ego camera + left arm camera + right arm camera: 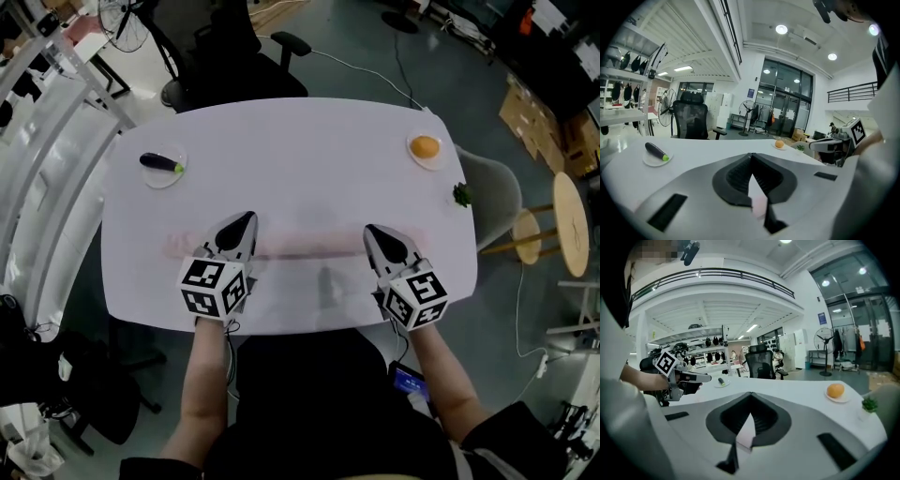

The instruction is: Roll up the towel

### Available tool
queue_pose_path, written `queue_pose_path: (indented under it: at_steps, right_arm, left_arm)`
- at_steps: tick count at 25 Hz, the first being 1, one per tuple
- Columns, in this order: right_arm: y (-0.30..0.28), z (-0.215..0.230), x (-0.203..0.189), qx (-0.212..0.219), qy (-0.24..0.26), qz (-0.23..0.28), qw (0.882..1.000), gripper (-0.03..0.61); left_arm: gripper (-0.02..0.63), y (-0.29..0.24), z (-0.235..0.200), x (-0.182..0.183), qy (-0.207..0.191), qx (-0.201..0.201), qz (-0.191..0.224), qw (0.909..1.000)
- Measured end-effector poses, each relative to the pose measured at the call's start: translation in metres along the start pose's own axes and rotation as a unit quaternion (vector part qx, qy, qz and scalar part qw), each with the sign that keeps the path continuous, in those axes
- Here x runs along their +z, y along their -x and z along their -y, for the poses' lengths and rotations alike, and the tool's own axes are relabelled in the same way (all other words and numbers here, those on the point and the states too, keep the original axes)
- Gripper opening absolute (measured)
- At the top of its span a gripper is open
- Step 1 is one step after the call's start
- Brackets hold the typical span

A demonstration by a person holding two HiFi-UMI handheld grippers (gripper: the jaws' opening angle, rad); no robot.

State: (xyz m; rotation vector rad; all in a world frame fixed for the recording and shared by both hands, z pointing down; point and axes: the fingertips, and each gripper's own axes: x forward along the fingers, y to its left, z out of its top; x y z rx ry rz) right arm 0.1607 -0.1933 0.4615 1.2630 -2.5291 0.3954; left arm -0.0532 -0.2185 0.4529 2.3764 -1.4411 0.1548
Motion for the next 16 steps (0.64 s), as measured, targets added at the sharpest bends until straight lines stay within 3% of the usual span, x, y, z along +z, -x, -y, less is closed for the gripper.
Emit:
queue_pose_path:
  at_steps: [16]
  right_arm:
    - [0.013, 0.023, -0.02, -0.042, -0.023, -0.028, 0.998, 0.008]
  left_arm:
    - [0.012, 0.002, -0.017, -0.023, 0.016, -0.001, -0.042, 0.999]
